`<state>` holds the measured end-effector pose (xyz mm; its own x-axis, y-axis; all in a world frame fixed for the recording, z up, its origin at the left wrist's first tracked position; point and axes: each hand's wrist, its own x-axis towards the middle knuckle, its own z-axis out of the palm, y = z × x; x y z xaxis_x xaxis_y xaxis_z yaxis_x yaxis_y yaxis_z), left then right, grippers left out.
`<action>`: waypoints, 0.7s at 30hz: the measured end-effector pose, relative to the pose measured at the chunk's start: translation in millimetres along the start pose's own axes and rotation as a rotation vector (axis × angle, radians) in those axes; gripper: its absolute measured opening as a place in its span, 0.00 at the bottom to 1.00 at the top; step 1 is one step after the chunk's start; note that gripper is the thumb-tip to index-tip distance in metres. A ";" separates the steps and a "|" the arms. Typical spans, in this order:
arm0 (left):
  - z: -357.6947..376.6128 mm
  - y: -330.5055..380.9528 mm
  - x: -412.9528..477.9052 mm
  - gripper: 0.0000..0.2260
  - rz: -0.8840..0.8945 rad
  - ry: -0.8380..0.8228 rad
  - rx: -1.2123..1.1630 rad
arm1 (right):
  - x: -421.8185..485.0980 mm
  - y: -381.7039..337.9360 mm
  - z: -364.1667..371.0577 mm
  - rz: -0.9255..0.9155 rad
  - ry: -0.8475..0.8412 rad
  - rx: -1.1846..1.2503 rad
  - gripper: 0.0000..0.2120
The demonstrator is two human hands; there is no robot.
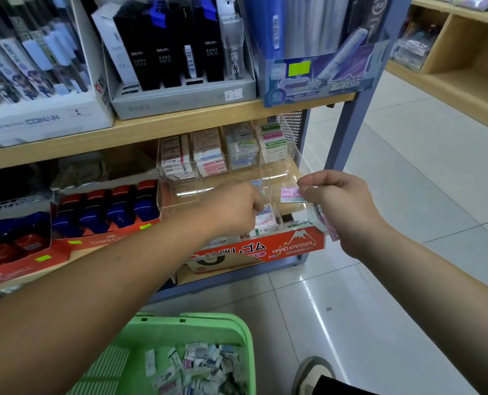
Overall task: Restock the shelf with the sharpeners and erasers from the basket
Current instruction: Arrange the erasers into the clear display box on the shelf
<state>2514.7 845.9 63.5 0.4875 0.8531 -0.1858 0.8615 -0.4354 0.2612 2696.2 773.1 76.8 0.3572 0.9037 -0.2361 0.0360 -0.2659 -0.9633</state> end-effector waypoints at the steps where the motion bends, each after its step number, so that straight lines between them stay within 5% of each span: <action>1: -3.7 3.3 -0.8 0.15 -0.003 0.067 -0.075 | 0.3 0.1 -2.2 0.001 0.002 0.002 0.07; 3: -11.3 11.8 -2.2 0.12 0.000 0.158 -0.399 | 0.1 -0.3 -6.1 0.014 -0.011 0.031 0.06; 6: -19.4 29.4 -5.4 0.12 0.075 0.044 -0.778 | -1.6 0.2 -8.6 -0.003 -0.052 0.011 0.04; 11: -19.7 35.1 -0.8 0.16 0.088 0.010 -0.753 | -0.5 1.2 -14.3 0.038 -0.024 0.073 0.05; 15: -33.2 38.4 4.4 0.20 0.011 -0.098 -1.010 | 1.6 -0.4 -24.3 0.090 -0.064 0.042 0.09; 21: -35.5 22.9 17.1 0.10 -0.034 0.083 -0.678 | -4.2 -9.9 -25.2 0.257 -0.334 0.145 0.12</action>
<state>2537.7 860.7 99.9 0.4257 0.8942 -0.1384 0.5835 -0.1544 0.7973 2717.8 763.5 90.5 0.0154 0.8793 -0.4760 -0.1543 -0.4683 -0.8700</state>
